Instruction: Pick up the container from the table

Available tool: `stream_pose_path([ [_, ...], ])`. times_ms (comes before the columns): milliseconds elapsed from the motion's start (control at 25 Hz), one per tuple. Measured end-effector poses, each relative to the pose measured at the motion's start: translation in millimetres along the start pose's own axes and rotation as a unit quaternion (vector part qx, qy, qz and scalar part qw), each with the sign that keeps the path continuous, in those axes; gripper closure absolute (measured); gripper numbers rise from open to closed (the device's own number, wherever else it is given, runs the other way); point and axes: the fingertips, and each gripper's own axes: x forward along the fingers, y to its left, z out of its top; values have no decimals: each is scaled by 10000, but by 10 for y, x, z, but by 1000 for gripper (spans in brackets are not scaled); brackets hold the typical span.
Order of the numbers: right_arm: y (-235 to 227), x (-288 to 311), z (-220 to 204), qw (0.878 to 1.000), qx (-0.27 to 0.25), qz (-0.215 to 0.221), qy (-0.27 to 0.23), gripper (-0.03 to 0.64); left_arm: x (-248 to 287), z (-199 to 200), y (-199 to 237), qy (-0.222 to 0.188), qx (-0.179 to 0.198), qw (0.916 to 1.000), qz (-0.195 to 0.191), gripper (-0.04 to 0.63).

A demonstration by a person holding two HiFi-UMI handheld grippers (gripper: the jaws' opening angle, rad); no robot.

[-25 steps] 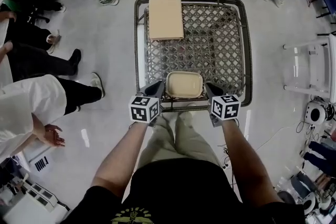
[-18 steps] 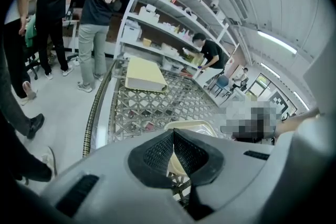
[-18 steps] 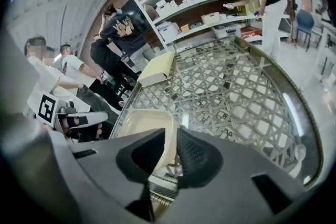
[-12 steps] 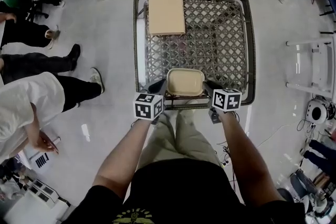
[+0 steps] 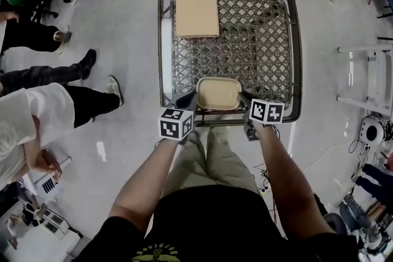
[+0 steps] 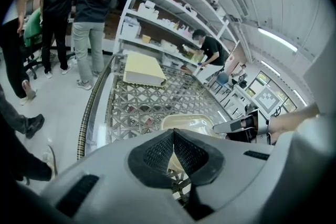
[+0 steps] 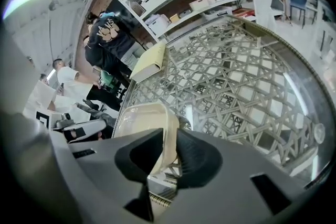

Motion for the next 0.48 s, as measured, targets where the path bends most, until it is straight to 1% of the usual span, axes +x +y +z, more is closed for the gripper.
stream_pose_path([
  [120, 26, 10, -4, 10000, 65, 22, -20, 565, -3, -7, -14, 3, 15, 10000, -16, 586],
  [280, 22, 6, -6, 9998, 176, 25, -54, 574, -26, -6, -3, 11, 21, 10000, 7, 586],
  [480, 28, 20, 5, 9999, 154, 4, -36, 574, -36, 7, 72, 17, 5, 9999, 107, 584],
])
